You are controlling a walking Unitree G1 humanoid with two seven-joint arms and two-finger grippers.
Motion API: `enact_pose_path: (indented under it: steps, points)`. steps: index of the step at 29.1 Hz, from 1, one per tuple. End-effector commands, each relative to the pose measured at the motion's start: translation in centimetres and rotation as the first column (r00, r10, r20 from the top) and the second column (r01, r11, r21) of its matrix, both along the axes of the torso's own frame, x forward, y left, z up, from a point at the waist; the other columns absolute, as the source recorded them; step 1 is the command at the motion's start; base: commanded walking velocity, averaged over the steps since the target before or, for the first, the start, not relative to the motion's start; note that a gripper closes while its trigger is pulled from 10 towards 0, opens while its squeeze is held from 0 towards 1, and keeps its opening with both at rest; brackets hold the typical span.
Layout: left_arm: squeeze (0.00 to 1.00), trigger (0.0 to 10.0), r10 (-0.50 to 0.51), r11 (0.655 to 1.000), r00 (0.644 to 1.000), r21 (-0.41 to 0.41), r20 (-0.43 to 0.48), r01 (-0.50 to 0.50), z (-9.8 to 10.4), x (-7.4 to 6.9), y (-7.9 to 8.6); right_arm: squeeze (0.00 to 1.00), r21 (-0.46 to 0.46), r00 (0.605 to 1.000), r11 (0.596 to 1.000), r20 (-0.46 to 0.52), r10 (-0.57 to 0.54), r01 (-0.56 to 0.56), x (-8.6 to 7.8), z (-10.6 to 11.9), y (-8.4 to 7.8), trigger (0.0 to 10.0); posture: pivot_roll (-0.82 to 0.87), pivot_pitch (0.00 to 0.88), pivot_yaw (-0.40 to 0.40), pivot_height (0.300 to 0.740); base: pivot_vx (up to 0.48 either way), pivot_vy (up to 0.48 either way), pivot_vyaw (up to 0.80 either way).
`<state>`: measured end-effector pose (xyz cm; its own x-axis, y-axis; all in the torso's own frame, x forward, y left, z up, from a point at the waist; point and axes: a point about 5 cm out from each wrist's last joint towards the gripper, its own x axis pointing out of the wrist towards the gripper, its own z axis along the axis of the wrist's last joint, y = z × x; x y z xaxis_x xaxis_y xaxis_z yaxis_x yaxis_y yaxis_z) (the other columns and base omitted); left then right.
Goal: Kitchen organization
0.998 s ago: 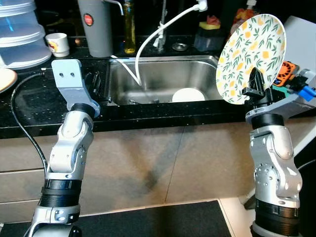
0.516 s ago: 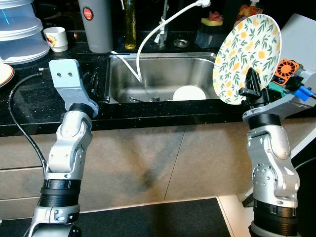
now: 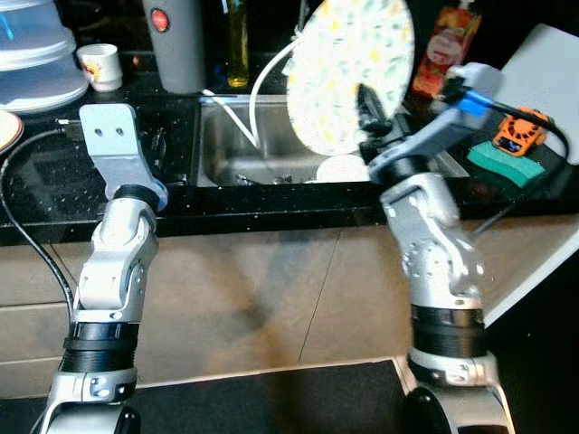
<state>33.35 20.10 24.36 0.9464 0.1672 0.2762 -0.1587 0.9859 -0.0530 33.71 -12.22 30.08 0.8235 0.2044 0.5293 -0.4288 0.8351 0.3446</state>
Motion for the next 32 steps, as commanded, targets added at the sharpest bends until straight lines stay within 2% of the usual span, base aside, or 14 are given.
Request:
enact_pose_path:
  steps: [1, 5, 10, 32]
  points:
    - [0.00, 10.0, -0.013, 1.000, 1.000, 0.020, 0.009, 0.013, 0.2, -0.3, 0.0, 0.00, 0.014, 0.997, 0.998, 0.042, -0.065, 0.065, -0.4, 0.2, -1.1, 10.0, 0.13, 0.039, -0.063, 0.740, 0.000, 0.000, 0.00]
    - [0.00, 10.0, -0.045, 0.998, 0.998, 0.056, 0.041, 0.043, 0.7, 0.0, -0.7, 0.00, -0.074, 0.974, 0.978, 0.136, -0.183, 0.194, -1.0, 0.8, -1.9, 10.0, 0.12, 0.036, -0.056, 0.740, 0.000, 0.000, 0.00]
    - [0.00, 10.0, -0.055, 0.996, 0.995, 0.076, 0.079, 0.049, 1.6, 0.3, -1.0, 0.00, -0.108, 0.948, 0.956, 0.200, -0.249, 0.274, -1.4, 1.4, -2.7, 10.0, 0.11, 0.024, -0.042, 0.740, 0.053, 0.000, 0.00]
    - [0.00, 10.0, -0.051, 0.996, 0.994, 0.081, 0.093, 0.043, 1.7, 0.3, -1.0, 0.00, -0.128, 0.935, 0.940, 0.209, -0.285, 0.316, -1.2, 0.9, -3.2, 10.0, 0.11, 0.018, -0.047, 0.740, 0.470, 0.000, 0.00]
